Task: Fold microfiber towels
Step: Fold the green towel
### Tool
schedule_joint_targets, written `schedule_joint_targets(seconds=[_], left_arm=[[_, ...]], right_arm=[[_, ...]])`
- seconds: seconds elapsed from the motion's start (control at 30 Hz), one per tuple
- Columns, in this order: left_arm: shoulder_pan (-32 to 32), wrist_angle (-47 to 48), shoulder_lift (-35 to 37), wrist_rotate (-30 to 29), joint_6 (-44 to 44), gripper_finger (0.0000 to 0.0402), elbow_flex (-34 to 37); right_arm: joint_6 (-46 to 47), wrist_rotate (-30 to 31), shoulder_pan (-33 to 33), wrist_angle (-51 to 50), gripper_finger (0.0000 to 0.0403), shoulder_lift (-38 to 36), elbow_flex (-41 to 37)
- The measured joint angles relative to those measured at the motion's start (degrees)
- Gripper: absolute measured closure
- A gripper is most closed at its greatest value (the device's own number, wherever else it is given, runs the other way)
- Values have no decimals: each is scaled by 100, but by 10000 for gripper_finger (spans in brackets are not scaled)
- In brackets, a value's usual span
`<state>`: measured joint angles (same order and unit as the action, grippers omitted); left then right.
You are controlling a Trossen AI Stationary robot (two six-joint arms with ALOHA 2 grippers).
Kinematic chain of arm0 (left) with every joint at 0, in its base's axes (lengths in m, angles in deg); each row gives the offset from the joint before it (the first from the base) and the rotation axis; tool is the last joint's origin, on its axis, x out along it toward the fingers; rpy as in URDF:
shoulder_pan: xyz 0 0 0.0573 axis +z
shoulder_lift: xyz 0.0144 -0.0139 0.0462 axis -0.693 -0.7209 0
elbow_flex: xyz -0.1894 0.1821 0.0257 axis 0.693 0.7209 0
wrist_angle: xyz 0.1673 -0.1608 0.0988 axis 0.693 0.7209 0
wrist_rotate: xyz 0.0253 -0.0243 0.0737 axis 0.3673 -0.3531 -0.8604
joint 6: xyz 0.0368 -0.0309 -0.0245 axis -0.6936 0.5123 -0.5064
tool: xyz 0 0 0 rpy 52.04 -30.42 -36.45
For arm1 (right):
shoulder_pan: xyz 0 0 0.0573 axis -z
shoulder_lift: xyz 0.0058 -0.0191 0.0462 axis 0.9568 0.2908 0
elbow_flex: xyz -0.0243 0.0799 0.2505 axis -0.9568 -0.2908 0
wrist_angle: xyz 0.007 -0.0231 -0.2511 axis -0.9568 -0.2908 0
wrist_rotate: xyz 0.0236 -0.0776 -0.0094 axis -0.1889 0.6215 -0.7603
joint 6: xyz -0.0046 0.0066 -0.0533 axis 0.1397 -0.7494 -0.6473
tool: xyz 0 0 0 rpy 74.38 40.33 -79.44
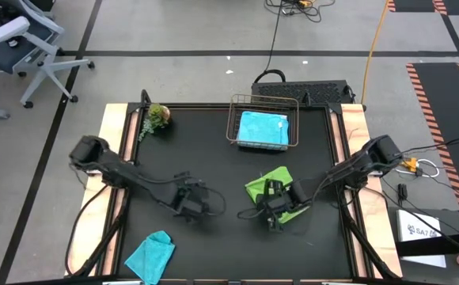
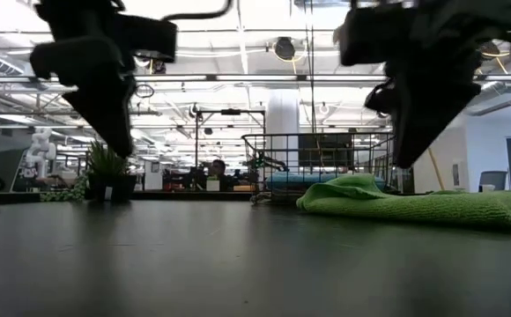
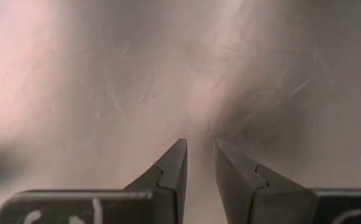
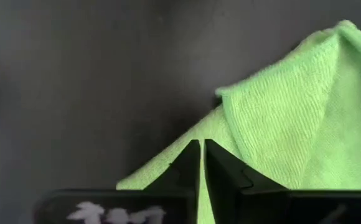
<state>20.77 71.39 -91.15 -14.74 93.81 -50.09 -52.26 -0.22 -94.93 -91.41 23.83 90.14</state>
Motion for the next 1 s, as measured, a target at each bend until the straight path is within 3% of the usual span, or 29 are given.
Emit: schedule_joint_targets(seconds=[0.17, 0.53, 0.77, 1.0], left_arm=[[-57, -101, 464, -163, 247, 321, 413], [-58, -515, 482, -163, -3, 321, 613], [-18, -816, 482, -174, -131, 321, 613], [-12, -813, 482, -189, -130, 321, 613]], right_arm=[[-112, -27, 200, 270, 338, 298, 230], [-57, -10, 335, 218, 231, 608, 274], [-11, 599, 462, 197, 235, 610, 274], [305, 153, 441, 272, 256, 610, 274]])
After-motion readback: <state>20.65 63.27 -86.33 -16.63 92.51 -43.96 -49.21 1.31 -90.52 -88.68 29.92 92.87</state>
